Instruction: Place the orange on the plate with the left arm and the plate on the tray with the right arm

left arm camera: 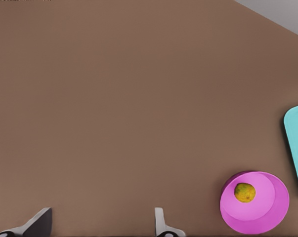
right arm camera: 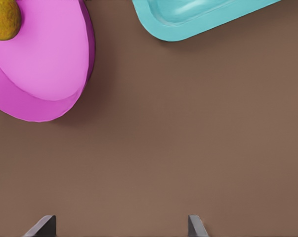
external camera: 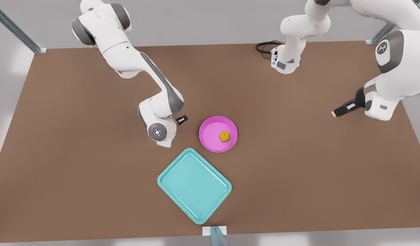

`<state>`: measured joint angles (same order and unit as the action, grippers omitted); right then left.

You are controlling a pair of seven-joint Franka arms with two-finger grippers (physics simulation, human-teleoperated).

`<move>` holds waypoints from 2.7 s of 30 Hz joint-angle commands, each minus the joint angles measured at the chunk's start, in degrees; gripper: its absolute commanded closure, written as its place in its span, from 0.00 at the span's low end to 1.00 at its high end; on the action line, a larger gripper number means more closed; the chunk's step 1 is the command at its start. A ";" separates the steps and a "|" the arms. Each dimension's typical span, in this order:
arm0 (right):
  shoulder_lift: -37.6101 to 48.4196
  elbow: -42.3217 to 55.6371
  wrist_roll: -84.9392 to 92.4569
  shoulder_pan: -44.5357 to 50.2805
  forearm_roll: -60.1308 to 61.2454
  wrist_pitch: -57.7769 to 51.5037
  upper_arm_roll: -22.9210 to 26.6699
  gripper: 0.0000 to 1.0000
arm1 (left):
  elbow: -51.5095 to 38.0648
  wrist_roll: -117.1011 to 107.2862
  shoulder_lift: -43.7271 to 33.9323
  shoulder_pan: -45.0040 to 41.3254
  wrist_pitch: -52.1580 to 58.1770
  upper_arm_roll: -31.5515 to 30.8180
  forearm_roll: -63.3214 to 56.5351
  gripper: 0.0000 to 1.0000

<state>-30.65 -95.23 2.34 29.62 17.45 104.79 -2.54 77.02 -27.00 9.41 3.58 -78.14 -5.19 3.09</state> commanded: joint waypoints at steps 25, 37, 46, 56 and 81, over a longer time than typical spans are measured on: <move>-8.11 -5.67 -12.19 4.39 13.67 33.99 -4.93 0.00 | -0.21 16.02 0.44 0.20 2.20 -0.96 -0.36 0.00; -11.27 -3.13 -12.27 4.39 13.58 33.90 -5.37 0.49 | -0.21 16.02 0.53 -0.24 2.20 -1.05 -0.36 0.00; -11.97 -2.33 -11.75 4.39 13.58 33.73 -5.64 0.74 | -0.21 16.10 0.96 -0.24 2.11 -1.05 -0.36 0.00; -11.27 3.82 -12.19 4.22 13.84 26.70 -5.99 0.79 | -0.21 15.93 0.79 -0.24 2.20 -1.05 -0.36 0.00; -16.90 17.35 -10.60 -17.31 14.46 25.99 -5.02 0.13 | -0.21 15.93 0.79 -0.59 2.20 -1.05 -0.45 0.00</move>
<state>-47.57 -77.95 -9.28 12.33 31.99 130.96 -7.57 76.84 -11.24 10.27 2.99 -75.97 -6.22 2.67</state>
